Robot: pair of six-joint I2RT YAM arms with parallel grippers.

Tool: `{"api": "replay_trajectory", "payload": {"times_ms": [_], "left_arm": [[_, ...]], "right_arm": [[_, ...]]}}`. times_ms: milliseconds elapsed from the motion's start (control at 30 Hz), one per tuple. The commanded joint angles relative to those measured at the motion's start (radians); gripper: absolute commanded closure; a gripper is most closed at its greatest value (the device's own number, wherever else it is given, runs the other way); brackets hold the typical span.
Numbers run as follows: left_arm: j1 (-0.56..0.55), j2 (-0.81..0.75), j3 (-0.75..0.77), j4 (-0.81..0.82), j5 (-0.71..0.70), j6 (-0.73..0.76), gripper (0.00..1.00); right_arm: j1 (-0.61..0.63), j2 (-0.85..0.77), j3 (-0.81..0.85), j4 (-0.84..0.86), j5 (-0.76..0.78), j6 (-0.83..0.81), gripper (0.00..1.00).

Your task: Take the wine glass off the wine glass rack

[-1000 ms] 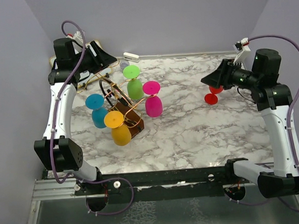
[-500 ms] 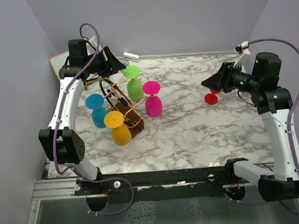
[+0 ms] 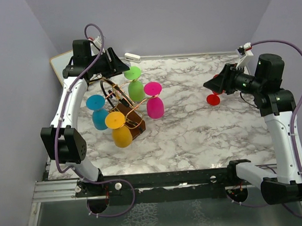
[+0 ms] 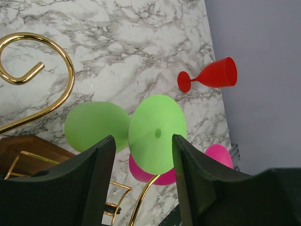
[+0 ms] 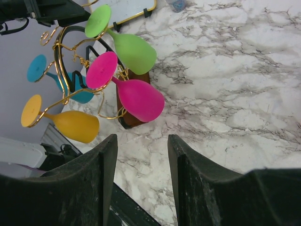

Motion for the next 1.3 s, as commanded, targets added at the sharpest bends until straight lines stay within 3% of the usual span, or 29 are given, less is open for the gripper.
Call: {"api": "replay_trajectory", "payload": {"times_ms": [0,567,1267], "left_arm": [[-0.009,0.028,0.028,0.002,0.04,0.002,0.47],[-0.014,0.074,0.072,-0.032,0.048,0.016,0.61],[-0.014,0.043,0.107,0.004,0.091,-0.055,0.96]], "right_arm": [[-0.001,-0.017,-0.009,0.028,-0.002,-0.008,0.52],[-0.001,-0.023,-0.022,0.045,0.006,0.0,0.52],[-0.001,-0.043,-0.037,0.067,0.044,0.023,0.52]]}}
